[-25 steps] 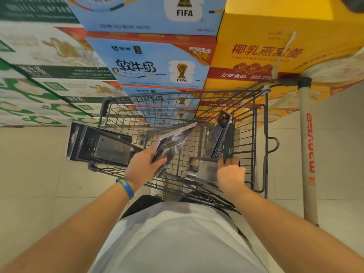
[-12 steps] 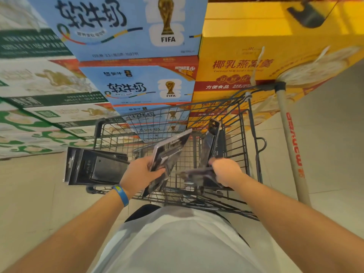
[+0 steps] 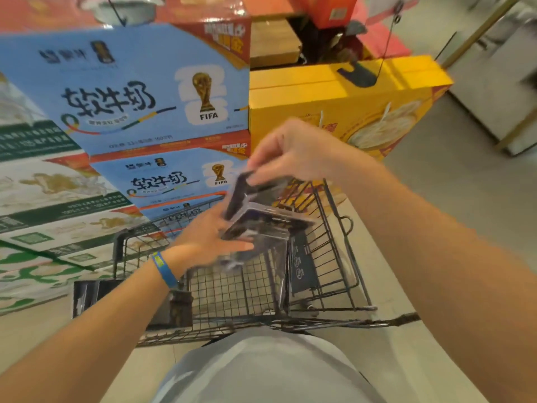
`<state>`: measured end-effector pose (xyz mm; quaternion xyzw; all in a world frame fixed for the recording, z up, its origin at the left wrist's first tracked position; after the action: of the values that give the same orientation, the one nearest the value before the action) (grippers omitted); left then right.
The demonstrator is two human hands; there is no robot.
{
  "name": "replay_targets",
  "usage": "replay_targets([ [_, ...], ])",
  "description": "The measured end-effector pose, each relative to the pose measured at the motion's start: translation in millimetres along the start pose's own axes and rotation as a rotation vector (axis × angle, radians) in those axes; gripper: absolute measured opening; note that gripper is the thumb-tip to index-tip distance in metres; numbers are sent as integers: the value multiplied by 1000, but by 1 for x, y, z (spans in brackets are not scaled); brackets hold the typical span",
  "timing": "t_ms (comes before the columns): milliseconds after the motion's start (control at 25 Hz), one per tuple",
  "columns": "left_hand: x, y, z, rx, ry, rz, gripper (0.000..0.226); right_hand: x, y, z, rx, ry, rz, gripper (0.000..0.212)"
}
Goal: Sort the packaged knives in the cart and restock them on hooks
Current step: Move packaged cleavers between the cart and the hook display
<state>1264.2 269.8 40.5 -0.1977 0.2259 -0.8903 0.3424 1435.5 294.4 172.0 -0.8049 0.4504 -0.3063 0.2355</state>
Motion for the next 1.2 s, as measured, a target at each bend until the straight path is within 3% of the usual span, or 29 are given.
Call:
replay_targets([
  [40,-4,-12,16,-7,42,45,46,1,-18,-21,-2,-87,143,9],
  [120,-6,-40,38,100,85,162,15,15,-53,-38,-61,-233,587,25],
  [200,-4,-69,49,279,118,274,11,40,-61,-12,-405,-213,960,37],
  [240,-3,-80,53,371,151,299,14,44,-47,11,-633,-119,1007,38],
  [280,-1,-88,57,464,168,302,16,42,-20,32,-801,12,937,42],
  [360,0,-101,67,588,159,297,23,25,46,50,-906,180,615,65],
  [440,1,-104,72,681,121,305,26,15,96,47,-1028,190,433,97],
  [480,1,-104,73,715,93,322,25,13,106,45,-1071,173,437,96],
  [600,6,-98,70,774,22,321,30,18,102,37,-1047,157,573,62],
  [720,10,-64,63,808,-20,109,42,36,104,43,-1105,217,758,48],
  [840,14,-21,53,709,-50,-101,55,61,117,56,-1154,261,853,54],
  [1040,-4,26,49,702,-102,-187,47,125,138,80,-1102,448,1065,72],
  [1200,-18,63,52,693,-167,-195,46,246,154,115,-1061,613,1416,74],
])
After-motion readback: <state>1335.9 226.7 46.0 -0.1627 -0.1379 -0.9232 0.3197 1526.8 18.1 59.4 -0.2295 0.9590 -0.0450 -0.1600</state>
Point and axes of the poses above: each hand's wrist, its own x-axis away from the middle knuckle, its own y-axis out of the palm, z = x × y, the point moved 6 cm from there along -x, towards the middle knuckle, and after that the axes turned 6 degrees about -z, right-handed, at the moved point
